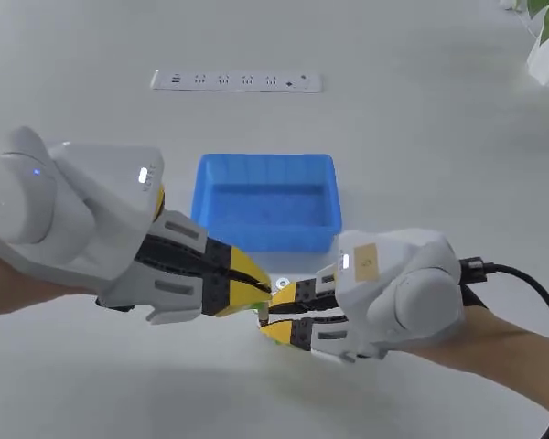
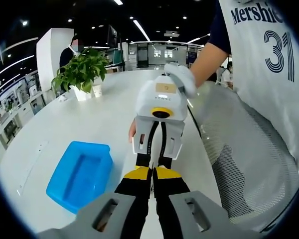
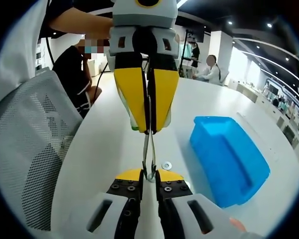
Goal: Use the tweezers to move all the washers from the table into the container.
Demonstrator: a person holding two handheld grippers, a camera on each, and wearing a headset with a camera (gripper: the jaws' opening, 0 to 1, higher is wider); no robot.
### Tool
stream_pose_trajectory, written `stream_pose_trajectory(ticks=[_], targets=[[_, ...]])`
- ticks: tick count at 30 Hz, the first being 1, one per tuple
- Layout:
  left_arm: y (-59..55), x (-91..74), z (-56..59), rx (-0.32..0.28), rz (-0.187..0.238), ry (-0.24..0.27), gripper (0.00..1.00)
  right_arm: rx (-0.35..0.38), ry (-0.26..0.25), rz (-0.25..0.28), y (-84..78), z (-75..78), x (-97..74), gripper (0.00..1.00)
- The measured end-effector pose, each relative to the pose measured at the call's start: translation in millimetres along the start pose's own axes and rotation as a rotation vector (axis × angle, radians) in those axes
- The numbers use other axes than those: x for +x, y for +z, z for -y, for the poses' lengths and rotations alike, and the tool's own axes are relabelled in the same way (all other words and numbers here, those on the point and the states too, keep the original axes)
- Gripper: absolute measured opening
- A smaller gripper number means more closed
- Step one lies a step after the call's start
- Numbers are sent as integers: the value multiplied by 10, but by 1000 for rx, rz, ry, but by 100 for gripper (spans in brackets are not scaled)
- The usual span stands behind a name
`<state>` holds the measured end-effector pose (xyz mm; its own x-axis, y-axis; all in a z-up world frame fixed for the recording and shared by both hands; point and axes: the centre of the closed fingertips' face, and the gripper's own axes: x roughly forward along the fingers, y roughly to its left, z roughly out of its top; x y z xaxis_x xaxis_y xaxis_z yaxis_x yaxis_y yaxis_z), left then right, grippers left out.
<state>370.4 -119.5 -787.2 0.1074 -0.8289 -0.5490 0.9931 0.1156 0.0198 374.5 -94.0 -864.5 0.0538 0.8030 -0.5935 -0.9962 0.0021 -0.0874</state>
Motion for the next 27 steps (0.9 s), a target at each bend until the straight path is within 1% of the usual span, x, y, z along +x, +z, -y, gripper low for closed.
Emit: stream_pose_trajectory(ticks=[3, 8, 13, 16, 18, 21, 27], targets=[[-2, -1, 8, 0, 0, -1, 5, -9, 9, -7, -2, -13, 5, 11], [-11, -15, -1, -9, 0, 4, 5, 10, 9, -14, 5, -10, 5, 10], [20, -59, 1, -11, 4, 8, 5, 3, 9, -12, 60, -12, -7, 10], [31, -92, -22, -22, 7, 15, 5, -3, 6, -13, 85, -1, -18, 10], [57, -118, -36, -24, 10, 20, 5, -8, 3, -13, 117, 23, -37, 10], [130, -160, -62, -10, 15, 29, 5, -12, -7, -5, 181, 68, -80, 10], [325, -292, -181, 28, 30, 54, 5, -39, -44, 19, 367, 223, -210, 10]])
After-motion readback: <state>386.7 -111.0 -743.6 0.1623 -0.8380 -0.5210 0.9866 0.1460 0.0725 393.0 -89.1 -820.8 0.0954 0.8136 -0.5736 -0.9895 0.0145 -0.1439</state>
